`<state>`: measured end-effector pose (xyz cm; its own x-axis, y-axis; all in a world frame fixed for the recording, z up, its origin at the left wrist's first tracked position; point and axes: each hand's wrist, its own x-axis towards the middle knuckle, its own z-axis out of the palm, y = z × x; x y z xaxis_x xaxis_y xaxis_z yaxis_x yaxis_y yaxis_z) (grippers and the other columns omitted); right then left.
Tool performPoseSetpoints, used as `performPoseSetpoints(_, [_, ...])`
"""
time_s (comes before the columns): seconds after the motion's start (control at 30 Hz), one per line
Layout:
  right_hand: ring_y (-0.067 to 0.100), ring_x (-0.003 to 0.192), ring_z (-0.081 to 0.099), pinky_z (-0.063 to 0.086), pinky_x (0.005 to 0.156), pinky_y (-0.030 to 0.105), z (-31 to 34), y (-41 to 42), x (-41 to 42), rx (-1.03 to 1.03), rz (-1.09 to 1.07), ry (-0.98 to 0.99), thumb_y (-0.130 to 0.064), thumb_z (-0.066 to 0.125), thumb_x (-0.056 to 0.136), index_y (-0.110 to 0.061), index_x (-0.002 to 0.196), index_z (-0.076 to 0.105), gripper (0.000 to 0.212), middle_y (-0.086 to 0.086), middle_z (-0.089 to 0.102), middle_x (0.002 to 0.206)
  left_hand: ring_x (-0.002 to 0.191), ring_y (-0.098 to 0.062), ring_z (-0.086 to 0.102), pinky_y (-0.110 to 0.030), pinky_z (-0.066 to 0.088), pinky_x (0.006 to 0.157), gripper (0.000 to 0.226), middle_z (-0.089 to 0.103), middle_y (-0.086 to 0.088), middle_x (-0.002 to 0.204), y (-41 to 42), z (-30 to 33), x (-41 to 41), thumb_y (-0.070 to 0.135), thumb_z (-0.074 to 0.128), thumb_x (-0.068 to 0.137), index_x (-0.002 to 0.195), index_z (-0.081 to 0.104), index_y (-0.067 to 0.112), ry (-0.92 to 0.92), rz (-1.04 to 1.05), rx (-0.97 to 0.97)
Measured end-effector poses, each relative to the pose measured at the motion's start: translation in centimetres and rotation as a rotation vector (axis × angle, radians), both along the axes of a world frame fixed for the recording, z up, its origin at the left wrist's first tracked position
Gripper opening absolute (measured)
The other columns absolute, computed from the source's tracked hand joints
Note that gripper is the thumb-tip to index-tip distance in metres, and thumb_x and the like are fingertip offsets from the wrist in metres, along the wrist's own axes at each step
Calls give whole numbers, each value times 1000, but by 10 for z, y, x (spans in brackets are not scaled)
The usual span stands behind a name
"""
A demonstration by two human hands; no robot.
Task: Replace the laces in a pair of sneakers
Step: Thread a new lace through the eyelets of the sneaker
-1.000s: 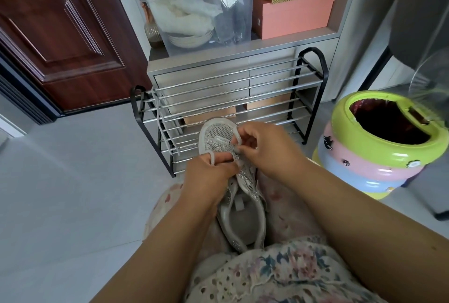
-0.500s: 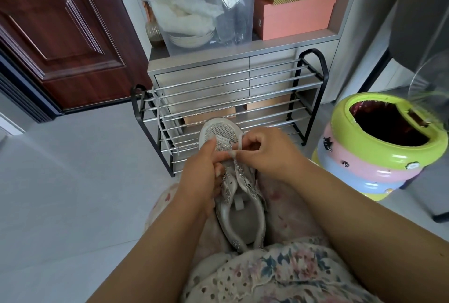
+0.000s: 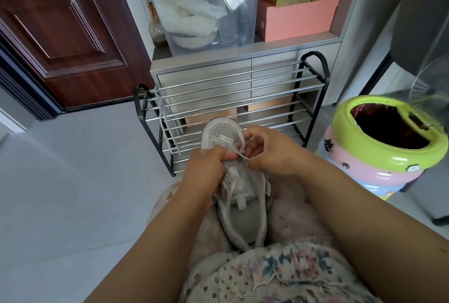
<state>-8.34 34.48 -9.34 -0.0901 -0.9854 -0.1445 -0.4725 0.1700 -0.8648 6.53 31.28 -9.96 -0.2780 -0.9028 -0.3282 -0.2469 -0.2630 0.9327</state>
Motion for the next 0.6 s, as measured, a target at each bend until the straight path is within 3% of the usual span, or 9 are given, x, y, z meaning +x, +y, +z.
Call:
performPoseSetpoints(0.07, [16,68,55,52,69,40,-2,0,-3,-5,26,-37,7,65,69,-17,97,63,37,3,60,79,36,-8,51,-17,38,38,14,55,5,42,1,-5,0,11,60,88,79,71,10,-70,-2,-130])
performPoseSetpoints(0.17, [14,68,55,49,67,33,-3,1,-6,-8,65,-68,10,61,69,-16,99,62,40,5,60,82,64,-21,68,-32,55,62,10,71,-4,67,0,-15,-3,18,69,83,74,72,20,-180,-24,-305])
performPoseSetpoints(0.43, [12,72,54,48,64,21,-6,1,-13,19,94,-179,16,58,69,-19,101,63,47,6,60,88,53,-13,56,-18,45,47,15,69,-16,69,1,-19,-4,19,70,85,85,73,5,-72,-46,-241])
performPoseSetpoints(0.6, [10,71,56,50,64,21,-7,0,-13,26,72,-186,15,60,68,-22,98,61,47,4,61,87,52,-18,49,-19,40,44,20,61,-17,66,-2,-18,-4,17,67,88,84,69,-2,-36,-89,-170])
